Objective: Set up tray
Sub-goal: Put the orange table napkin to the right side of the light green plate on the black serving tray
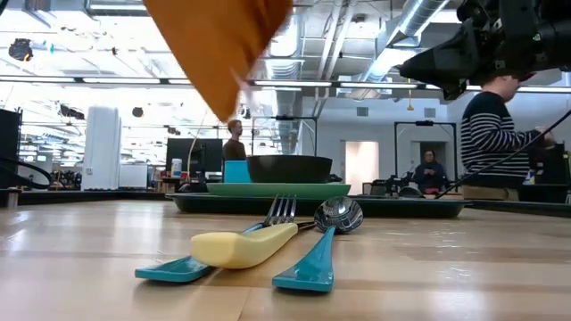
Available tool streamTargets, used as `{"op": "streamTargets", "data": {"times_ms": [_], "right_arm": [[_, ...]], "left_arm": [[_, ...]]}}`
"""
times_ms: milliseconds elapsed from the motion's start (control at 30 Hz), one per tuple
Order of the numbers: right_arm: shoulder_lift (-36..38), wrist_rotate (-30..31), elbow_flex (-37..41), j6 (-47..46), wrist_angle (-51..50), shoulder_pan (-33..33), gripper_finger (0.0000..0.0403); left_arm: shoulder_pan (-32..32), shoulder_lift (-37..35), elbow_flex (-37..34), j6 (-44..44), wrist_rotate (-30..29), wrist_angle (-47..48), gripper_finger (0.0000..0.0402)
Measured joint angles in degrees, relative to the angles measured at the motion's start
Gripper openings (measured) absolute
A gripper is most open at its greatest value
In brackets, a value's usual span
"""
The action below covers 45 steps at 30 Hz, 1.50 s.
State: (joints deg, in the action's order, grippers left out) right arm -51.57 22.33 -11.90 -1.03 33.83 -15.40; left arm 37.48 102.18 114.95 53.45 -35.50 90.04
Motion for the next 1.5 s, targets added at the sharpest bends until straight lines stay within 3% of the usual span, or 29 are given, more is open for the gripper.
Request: {"op": "streamTargets", "data": {"times_ms": [200,367,633,833,967,1200,1500], "right_arm": [[-4.2,-0.5,0.0,0.3,6.5,0.0,0.0083],[-8.2,-2.7,0.0,2.6,13.3,0.0,0.0083],[-13.1,-6.8,0.0,4.5,21.9,0.0,0.0083],[-15.8,-14.8,-0.3,4.6,27.3,-0.5,0.0083],[-17.2,-14.9,-1.9,6.7,28.4,-3.0,0.0091],[-21.0,-14.7,-5.3,9.0,28.3,-5.3,0.0141],[-28.9,-9.8,-10.5,12.6,27.9,-5.4,0.0232]], "left_arm": [[0.0,-11.2,-10.9,12.1,-3.0,0.1,0.0],[-2.8,-14.6,-11.8,17.5,-3.5,-0.9,0.0],[-6.2,-12.8,-10.1,-2.0,-2.8,-28.4,0.0],[-10.4,-8.7,-10.1,-2.1,1.3,-30.6,0.0],[-13.6,-5.7,-10.1,-1.9,7.7,-32.1,0.0],[-16.8,-1.5,-10.1,-2.1,15.4,-34.8,0.0],[-18.2,-0.7,-10.1,-2.0,17.7,-36.2,0.0]]}}
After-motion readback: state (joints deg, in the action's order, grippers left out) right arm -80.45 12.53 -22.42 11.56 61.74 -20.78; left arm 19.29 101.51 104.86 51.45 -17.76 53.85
